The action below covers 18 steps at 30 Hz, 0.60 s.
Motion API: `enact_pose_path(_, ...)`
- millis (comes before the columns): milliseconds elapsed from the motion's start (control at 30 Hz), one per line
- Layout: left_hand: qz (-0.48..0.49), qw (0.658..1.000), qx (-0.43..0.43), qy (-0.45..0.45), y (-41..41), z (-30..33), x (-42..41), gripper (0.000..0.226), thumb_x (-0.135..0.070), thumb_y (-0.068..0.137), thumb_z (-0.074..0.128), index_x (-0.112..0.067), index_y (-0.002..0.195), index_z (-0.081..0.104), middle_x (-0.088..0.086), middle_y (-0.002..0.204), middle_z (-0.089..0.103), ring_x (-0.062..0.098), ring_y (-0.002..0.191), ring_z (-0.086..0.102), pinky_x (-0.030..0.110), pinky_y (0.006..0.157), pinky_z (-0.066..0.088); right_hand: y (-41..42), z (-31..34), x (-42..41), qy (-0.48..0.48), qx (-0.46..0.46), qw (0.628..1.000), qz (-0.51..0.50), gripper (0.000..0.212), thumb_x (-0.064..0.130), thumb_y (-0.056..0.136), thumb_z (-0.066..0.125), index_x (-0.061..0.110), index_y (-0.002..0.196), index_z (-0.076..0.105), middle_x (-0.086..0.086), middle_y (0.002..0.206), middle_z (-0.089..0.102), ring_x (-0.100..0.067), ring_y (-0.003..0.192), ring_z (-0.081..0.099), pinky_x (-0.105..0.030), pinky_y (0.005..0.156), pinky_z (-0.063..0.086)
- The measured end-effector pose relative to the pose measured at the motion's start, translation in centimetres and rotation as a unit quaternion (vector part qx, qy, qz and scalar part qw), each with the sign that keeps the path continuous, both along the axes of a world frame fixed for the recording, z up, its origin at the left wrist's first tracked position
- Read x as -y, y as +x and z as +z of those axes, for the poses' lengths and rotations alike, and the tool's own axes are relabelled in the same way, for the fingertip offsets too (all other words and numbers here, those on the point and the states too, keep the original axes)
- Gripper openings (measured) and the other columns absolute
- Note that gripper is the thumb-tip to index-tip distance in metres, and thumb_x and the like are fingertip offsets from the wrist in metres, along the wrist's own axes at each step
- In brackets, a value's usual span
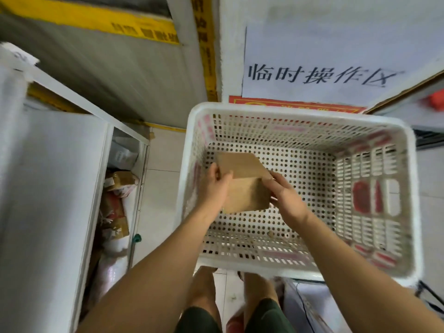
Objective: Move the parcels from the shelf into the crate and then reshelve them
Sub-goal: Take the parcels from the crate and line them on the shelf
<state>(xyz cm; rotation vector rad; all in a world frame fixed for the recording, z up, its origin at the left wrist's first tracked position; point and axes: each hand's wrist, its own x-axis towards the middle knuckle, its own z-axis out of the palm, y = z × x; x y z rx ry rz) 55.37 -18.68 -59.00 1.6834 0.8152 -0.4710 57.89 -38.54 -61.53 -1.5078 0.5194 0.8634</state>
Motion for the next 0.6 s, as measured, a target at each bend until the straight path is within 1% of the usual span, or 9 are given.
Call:
enact_pose_path(33,0.028,0.999,0.018,-0.023,0.0,1.6,-0.5,0.027,-0.037,0.108,0.053,-0.024,0.131,0.058,-0.009,0.128,0.057,0.007,0.108,0.059,0.018,0.078,0.049,0.1,1.8,0.1,0.007,0.014,1.0,-0.009,0.057,0.048,0.095,0.071,0.023,0.144,0.054,-0.003,0.137,0.064,-0.03,0.13,0.059,-0.052,0.114,0.047)
enact_pose_path(67,0.054,0.997,0.03,-0.045,0.0,3.1,-0.9,0.025,-0.042,0.107,0.052,-0.026,0.124,0.062,-0.004,0.125,0.063,0.014,0.11,0.063,0.024,0.077,0.05,0.2,3.7,0.2,0.016,0.032,0.999,-0.015,0.051,0.043,0.099,0.068,0.019,0.141,0.055,-0.005,0.136,0.064,-0.031,0.131,0.058,-0.05,0.113,0.047)
enact_pose_path(167,0.133,0.983,0.039,-0.121,-0.1,7.9,-2.1,0.032,-0.047,0.108,0.048,-0.028,0.121,0.07,-0.002,0.118,0.075,0.015,0.11,0.07,0.041,0.095,0.056,0.5,9.3,0.4,0.039,0.092,0.995,0.007,0.046,0.032,0.098,0.074,0.015,0.138,0.06,-0.006,0.135,0.067,-0.03,0.13,0.062,-0.043,0.109,0.049)
enact_pose_path(267,0.157,0.974,0.065,-0.149,-0.7,12.9,-3.1,0.033,-0.043,0.108,0.05,-0.024,0.123,0.072,0.001,0.12,0.076,0.018,0.115,0.07,0.048,0.094,0.059,1.2,14.8,0.4,0.036,0.175,0.975,0.133,0.062,0.003,0.092,0.076,0.025,0.147,0.057,-0.005,0.134,0.068,-0.023,0.121,0.068,-0.041,0.1,0.058)
enact_pose_path(333,0.165,0.972,0.075,-0.148,-1.6,16.3,-3.9,0.031,-0.043,0.108,0.05,-0.025,0.124,0.07,0.0,0.122,0.074,0.016,0.115,0.068,0.045,0.086,0.061,1.8,18.7,-0.3,0.015,0.221,0.952,0.21,0.074,-0.005,0.092,0.073,0.035,0.151,0.054,0.004,0.128,0.071,-0.012,0.113,0.07,-0.028,0.09,0.061)
enact_pose_path(400,0.178,0.97,0.088,-0.141,-2.8,19.2,-4.8,0.034,-0.049,0.108,0.05,-0.026,0.126,0.069,-0.002,0.123,0.074,0.012,0.113,0.068,0.044,0.088,0.061,2.4,22.1,-1.4,-0.014,0.272,0.931,0.242,0.071,-0.001,0.096,0.07,0.043,0.15,0.052,0.018,0.122,0.072,-0.002,0.108,0.07,-0.018,0.086,0.058)
enact_pose_path(433,0.189,0.968,0.094,-0.135,-3.5,20.5,-5.3,0.036,-0.053,0.107,0.049,-0.028,0.124,0.069,-0.003,0.122,0.074,0.012,0.113,0.067,0.045,0.091,0.06,2.5,23.5,-2.0,-0.025,0.298,0.921,0.25,0.067,0.003,0.098,0.069,0.045,0.148,0.053,0.022,0.12,0.072,0.0,0.107,0.07,-0.017,0.087,0.057)
enact_pose_path(533,0.234,0.958,0.122,-0.108,-5.7,24.0,-6.7,0.046,-0.067,0.102,0.048,-0.032,0.123,0.069,-0.007,0.126,0.07,0.015,0.118,0.061,0.049,0.102,0.05,2.3,26.9,-3.8,-0.026,0.348,0.898,0.268,0.052,0.019,0.103,0.069,0.043,0.147,0.057,0.016,0.123,0.072,-0.006,0.107,0.068,-0.031,0.096,0.058)
enact_pose_path(600,0.265,0.948,0.145,-0.097,-7.1,25.6,-7.7,0.07,-0.085,0.083,0.056,-0.033,0.128,0.07,-0.008,0.131,0.069,0.016,0.126,0.059,0.053,0.105,0.045,1.7,28.9,-5.1,0.0,0.364,0.891,0.271,0.045,0.028,0.104,0.068,0.042,0.145,0.059,0.014,0.128,0.071,-0.007,0.119,0.065,-0.036,0.103,0.054)
